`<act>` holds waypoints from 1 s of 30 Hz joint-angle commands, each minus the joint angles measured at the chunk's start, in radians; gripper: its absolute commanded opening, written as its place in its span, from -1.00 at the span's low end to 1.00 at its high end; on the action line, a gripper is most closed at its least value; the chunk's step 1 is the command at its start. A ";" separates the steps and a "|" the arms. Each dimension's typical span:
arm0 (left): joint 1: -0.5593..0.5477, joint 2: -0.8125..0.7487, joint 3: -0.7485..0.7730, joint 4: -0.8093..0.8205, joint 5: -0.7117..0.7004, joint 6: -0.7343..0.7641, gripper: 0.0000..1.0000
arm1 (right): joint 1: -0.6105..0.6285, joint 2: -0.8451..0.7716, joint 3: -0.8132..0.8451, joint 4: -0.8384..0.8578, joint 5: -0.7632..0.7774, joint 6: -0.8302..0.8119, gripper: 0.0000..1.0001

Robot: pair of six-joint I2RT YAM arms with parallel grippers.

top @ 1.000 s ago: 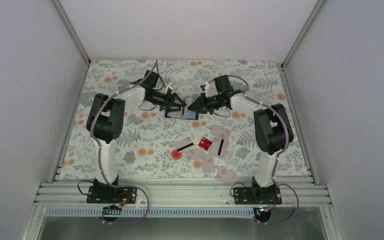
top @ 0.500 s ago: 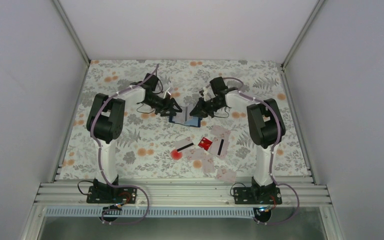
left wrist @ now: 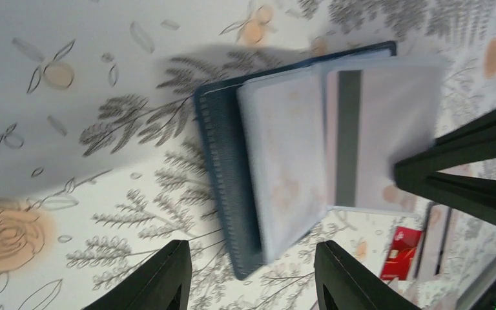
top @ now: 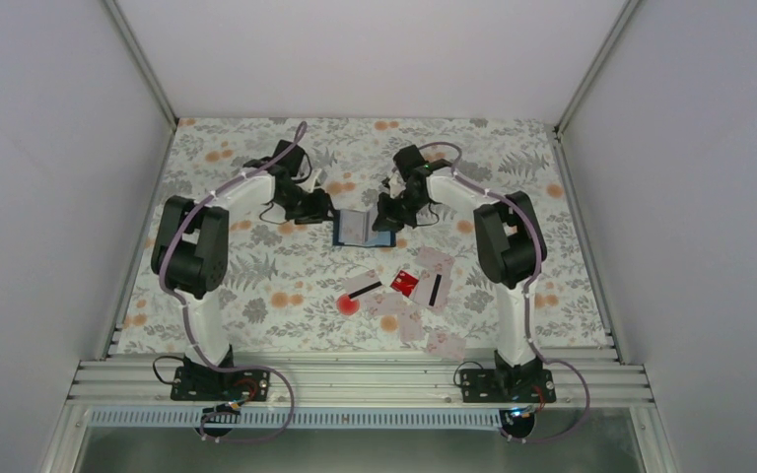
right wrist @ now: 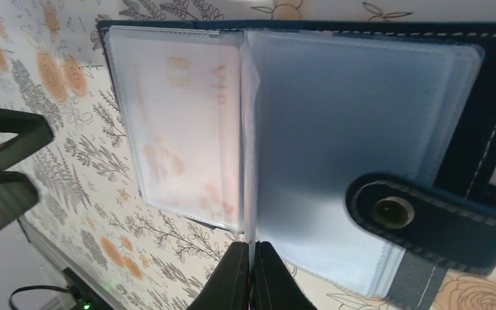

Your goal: Put the credit cards into the card holder

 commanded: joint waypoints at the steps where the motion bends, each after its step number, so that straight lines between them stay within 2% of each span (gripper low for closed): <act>1: 0.003 -0.001 -0.060 0.011 -0.076 0.033 -0.02 | 0.051 0.033 0.073 -0.115 0.123 -0.005 -0.92; 6: 0.003 0.014 -0.096 0.033 -0.092 0.049 -0.08 | 0.081 0.054 0.161 -0.184 0.200 0.013 -0.87; 16: 0.003 0.037 -0.146 0.074 -0.053 0.069 -0.15 | 0.138 0.115 0.272 -0.210 0.174 0.018 -0.48; 19: 0.003 0.037 -0.164 0.085 -0.034 0.074 -0.17 | 0.154 0.135 0.310 -0.209 0.161 0.029 -0.28; 22: 0.004 0.028 -0.176 0.088 -0.026 0.078 -0.18 | 0.166 0.150 0.336 -0.190 0.128 0.038 -0.19; 30: 0.012 -0.033 -0.194 0.084 -0.052 0.085 -0.18 | 0.170 0.164 0.332 -0.077 -0.036 0.033 -0.14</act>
